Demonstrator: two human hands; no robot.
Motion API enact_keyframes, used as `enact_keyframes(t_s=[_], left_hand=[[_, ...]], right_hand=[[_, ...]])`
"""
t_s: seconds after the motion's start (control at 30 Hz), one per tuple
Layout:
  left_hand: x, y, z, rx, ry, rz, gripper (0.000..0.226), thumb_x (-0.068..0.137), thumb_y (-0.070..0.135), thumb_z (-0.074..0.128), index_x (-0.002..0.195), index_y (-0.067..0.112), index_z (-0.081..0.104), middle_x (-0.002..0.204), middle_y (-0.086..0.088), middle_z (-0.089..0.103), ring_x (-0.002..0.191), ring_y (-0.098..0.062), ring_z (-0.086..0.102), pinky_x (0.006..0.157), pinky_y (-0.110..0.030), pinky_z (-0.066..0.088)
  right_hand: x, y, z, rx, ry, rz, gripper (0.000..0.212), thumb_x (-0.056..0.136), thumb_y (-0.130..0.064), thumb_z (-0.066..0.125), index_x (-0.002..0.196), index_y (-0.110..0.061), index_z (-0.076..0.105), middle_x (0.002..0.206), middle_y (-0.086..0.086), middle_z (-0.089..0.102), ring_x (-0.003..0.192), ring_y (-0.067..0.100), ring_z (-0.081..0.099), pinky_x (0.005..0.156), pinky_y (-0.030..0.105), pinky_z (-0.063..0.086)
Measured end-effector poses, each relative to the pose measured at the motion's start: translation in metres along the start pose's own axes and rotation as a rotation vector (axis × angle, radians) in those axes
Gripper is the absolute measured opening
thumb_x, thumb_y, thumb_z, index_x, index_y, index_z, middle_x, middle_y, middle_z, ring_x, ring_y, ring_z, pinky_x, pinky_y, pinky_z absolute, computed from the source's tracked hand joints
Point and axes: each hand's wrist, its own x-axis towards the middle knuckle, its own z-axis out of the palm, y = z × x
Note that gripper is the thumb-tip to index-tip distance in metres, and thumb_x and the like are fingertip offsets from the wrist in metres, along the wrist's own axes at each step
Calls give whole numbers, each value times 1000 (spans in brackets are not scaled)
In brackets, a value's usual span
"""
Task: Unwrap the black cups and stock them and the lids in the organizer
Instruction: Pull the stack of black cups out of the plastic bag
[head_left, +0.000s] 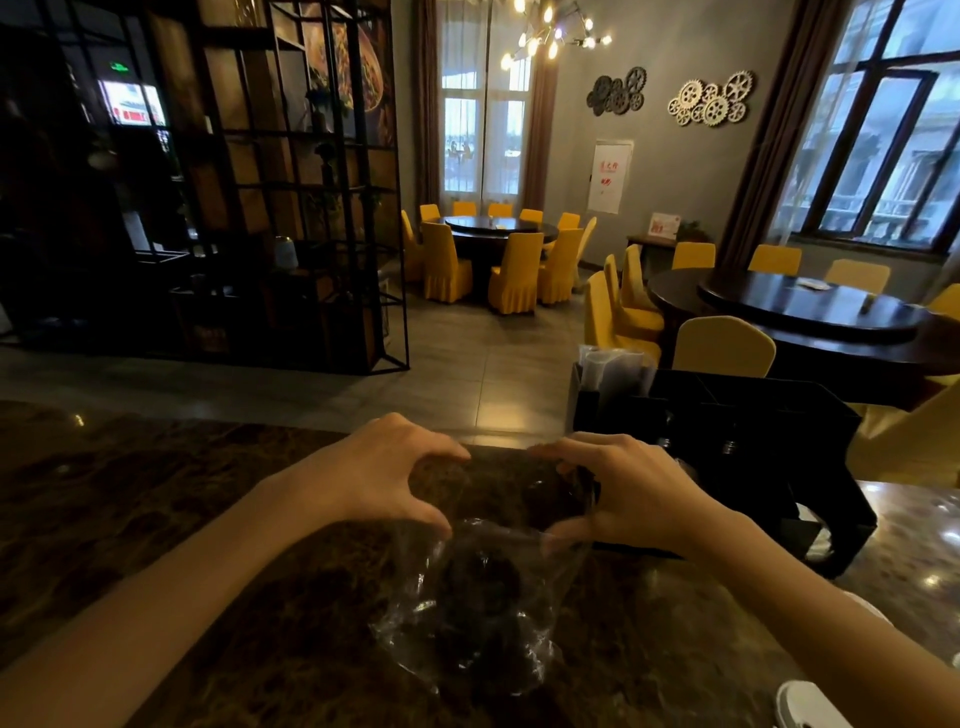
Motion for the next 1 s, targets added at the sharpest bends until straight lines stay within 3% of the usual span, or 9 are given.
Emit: enact_keyframes(t_s=[0.17,0.27,0.4,0.57,0.67,0.8,0.9,1.0], left_hand=[[-8,-2,20,-38,-58,-91,92,70,54,84,149,36,42,149,13,51,136,-4,43,114,-34,37],[-13,-7,37,-15,-131,-104,82,78,51,80,149,42,40,154,13,44,141,-7,36,112,-31,32],[-18,-13,62,-56,-232,-114,59,91,50,67,143,54,42,156,12,34,143,-11,29,111,-35,34],[-20,-16,88,123,-141,71,39,103,46,47,141,54,46,151,28,42,134,-6,25,109,-41,29],[-21,-21,99,166,-84,96,39,101,52,46,139,58,46,156,20,33,139,-11,19,107,-37,23],[-22,-25,109,163,-70,65,41,94,65,47,136,65,45,163,13,17,148,-15,4,111,-41,15],[-24,-27,114,102,-103,74,44,93,64,50,136,68,42,167,14,4,146,-4,-12,111,-39,7],[-24,-28,121,-7,-150,62,45,95,58,53,137,68,40,165,22,-2,137,11,-21,112,-36,-1]], right_hand=[[-2,-7,25,78,-53,25,97,68,-84,70,152,-51,33,143,-18,58,124,8,60,95,31,53],[-5,-14,45,110,-97,34,100,67,-86,69,153,-48,33,146,-18,55,127,8,58,99,29,51],[-8,-20,71,73,-123,16,93,74,-81,69,154,-49,34,156,-19,47,142,9,44,114,39,40],[-12,-18,93,71,-168,-110,76,87,-59,69,152,-56,30,164,-26,26,150,8,27,115,42,33],[-14,-14,101,92,-186,-140,67,91,-52,69,148,-58,35,166,-22,17,152,10,24,117,42,32],[-15,-10,106,130,-198,-131,53,96,-49,64,145,-55,45,167,-17,21,152,9,27,119,42,36],[-15,-10,110,192,-223,-99,46,100,-43,62,144,-52,49,167,-18,23,146,7,38,118,40,42],[-13,-11,115,244,-249,-91,48,101,-53,57,147,-51,46,169,-18,22,149,8,37,118,40,42]])
